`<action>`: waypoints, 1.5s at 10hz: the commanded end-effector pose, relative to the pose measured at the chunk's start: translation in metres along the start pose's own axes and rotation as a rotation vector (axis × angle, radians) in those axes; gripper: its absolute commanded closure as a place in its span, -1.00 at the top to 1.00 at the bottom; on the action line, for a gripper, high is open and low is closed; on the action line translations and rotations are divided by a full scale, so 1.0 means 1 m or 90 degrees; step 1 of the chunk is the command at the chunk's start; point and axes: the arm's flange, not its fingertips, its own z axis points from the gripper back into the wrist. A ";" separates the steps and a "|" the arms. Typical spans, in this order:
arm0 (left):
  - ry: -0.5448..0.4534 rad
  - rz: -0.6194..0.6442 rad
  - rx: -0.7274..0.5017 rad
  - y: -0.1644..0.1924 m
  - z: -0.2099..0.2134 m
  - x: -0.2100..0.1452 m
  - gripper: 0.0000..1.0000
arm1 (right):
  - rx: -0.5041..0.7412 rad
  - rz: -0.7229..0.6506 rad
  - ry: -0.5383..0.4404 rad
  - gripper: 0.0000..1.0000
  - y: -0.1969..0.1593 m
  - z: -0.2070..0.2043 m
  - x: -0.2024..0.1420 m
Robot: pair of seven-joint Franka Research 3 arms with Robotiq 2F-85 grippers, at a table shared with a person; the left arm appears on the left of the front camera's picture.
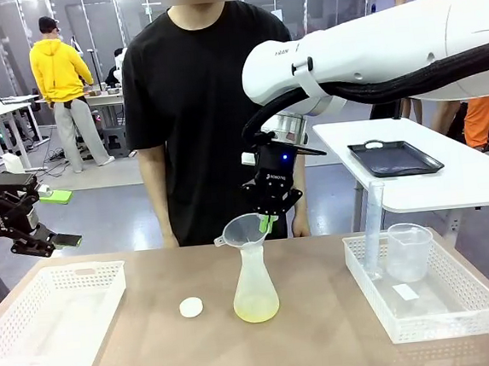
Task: Prepare the solutions needed for the experiment.
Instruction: Once the solution is in the Big flask , pick up the Plastic Funnel and place it back into the right Organizing basket.
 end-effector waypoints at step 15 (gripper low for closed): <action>-0.001 -0.003 -0.011 -0.002 0.000 0.001 1.00 | 0.031 0.049 -0.149 -1.00 0.023 0.081 -0.075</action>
